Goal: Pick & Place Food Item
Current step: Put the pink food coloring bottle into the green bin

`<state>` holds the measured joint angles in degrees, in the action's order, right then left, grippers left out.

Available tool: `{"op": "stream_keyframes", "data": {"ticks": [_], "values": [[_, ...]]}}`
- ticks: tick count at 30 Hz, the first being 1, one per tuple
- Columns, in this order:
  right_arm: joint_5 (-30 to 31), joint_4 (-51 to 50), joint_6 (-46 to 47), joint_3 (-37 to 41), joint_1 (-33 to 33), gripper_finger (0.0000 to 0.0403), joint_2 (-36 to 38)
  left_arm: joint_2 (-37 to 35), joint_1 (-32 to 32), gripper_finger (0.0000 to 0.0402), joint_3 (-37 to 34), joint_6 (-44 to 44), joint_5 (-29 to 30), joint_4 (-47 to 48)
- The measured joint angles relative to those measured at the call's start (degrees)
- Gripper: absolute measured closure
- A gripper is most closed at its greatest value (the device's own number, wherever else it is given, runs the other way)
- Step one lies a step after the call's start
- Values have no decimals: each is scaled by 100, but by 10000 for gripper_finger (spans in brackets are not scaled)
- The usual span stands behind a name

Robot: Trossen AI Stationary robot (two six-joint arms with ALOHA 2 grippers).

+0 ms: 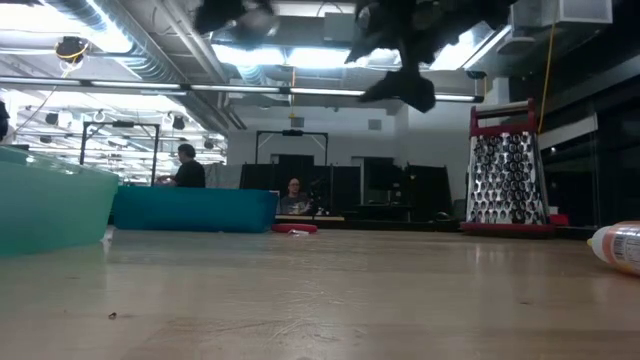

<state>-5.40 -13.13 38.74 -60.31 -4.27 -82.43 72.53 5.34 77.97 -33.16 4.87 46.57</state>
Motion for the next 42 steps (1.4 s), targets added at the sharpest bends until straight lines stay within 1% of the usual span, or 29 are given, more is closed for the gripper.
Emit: {"op": "stream_keyframes", "data": {"ticks": [4,6,9,14,17,20,23,26,30,33,38,41,42], "values": [[93,-279,-17,0,0,135,0,-50,-256,272,0,-25,-488,1451],[118,-290,-15,0,0,139,0,-35,-571,272,-38,-95,-673,2041],[138,-282,29,-2,0,144,0,-10,-1225,272,-274,-536,-786,2596],[152,-280,20,-2,0,144,2,-13,-2587,272,-874,-1929,-969,2503],[168,-278,-21,-2,-2,144,2,-15,-3284,272,-1289,-2872,-934,2061],[221,-270,-23,-2,-2,144,2,-7,-3788,272,-1707,-3662,-877,1709],[263,-247,-39,-2,-2,144,2,88,-4127,272,-2069,-4246,-899,1409],[263,-245,-41,-2,-2,144,2,271,-4334,273,-2307,-4501,-1000,1226],[263,-244,-37,-2,-2,144,2,602,-4388,273,-2553,-4444,-1175,1174],[290,-238,-33,-2,-2,144,2,861,-4278,273,-2713,-4163,-1407,1031],[303,-238,95,-2,-2,144,2,1277,-4163,273,-2728,-3567,-1489,902],[305,-236,118,-2,-2,144,2,1519,-4069,272,-2714,-3386,-1448,633],[304,-237,121,-2,-2,144,2,1589,-4044,265,-2712,-3330,-1472,513]]}}
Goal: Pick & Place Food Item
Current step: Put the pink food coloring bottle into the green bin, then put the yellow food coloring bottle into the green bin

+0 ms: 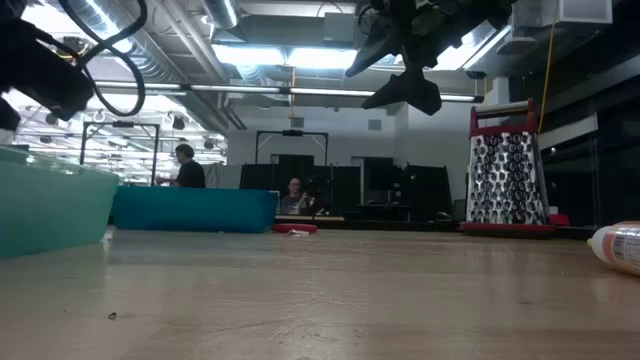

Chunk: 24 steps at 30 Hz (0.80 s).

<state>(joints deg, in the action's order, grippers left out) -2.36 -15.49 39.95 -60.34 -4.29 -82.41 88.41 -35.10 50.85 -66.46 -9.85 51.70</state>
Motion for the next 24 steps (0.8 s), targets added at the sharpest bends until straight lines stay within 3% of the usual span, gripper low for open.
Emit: {"op": "stream_keyframes", "data": {"ticks": [7,13,20,24], "values": [[-1,3,131,0,0,144,0,368,125,176,-9,-26,132,-410],[-1,3,140,-2,0,144,0,-127,178,145,42,-431,338,-199],[22,27,98,-2,0,144,0,-1305,382,148,403,-1430,2066,-391],[7,269,-170,-2,0,144,0,-2024,572,149,466,-1062,3363,-2020]]}}
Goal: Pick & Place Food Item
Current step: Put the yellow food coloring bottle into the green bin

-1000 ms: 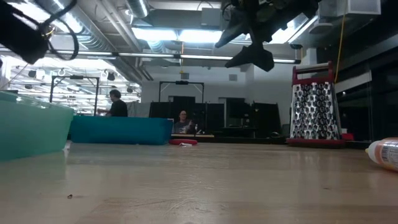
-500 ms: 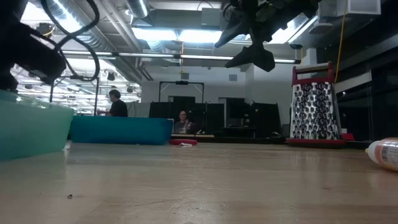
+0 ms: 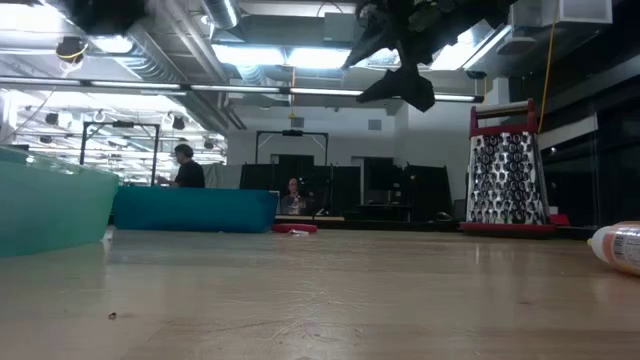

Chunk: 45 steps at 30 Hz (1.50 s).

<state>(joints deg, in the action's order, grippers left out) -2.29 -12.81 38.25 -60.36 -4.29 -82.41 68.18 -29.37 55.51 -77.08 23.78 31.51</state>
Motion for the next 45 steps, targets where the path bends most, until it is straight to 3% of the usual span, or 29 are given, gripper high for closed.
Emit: {"op": "stream_keyframes", "data": {"ticks": [4,8,13,16,21,26,30,39,45], "values": [[-534,384,241,-6,-2,144,2,-463,196,149,4,1615,1038,-2343],[-1688,270,1109,-150,137,144,2,-742,439,149,9,3170,1288,-3950],[-2356,123,1737,-204,902,144,7,-946,741,149,9,4049,1263,-4199],[-2567,-526,1975,-221,1384,144,-101,-968,949,149,9,4259,905,-4096],[-2154,-2144,2548,-196,2137,144,-372,-942,1298,149,9,4338,100,-4024],[-1434,-2405,3921,-71,2590,144,-460,-904,1460,149,7,4395,-524,-3961],[-779,-3129,5047,37,2833,144,-459,-902,1500,149,7,4338,-699,-3729],[-407,-3187,6522,660,2916,144,-459,-902,1498,149,7,4332,-1066,-3561],[-459,-2405,6862,1288,2916,144,-459,-902,1498,149,7,4244,-1066,-3468]]}}
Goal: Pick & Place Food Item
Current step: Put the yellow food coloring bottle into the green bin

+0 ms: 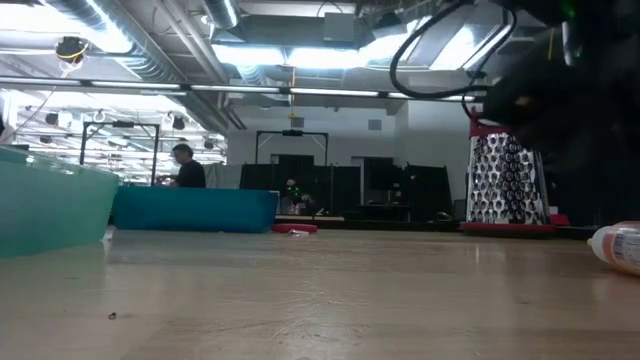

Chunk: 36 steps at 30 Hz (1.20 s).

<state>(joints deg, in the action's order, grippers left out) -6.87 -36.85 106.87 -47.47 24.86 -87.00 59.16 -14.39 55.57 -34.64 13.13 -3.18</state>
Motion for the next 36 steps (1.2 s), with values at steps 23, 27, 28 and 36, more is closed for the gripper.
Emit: {"op": "stream_keyframes", "data": {"ticks": [23,27,28,36], "values": [[258,1331,202,827,-16,328,0,0,0,149,-2,-222,542,343],[425,1529,71,832,-99,364,0,0,0,149,-2,-222,657,343],[451,1559,51,832,-141,364,0,0,0,149,-2,-222,676,343],[460,1679,-363,832,-501,359,0,0,0,149,-2,-216,682,343]]}}
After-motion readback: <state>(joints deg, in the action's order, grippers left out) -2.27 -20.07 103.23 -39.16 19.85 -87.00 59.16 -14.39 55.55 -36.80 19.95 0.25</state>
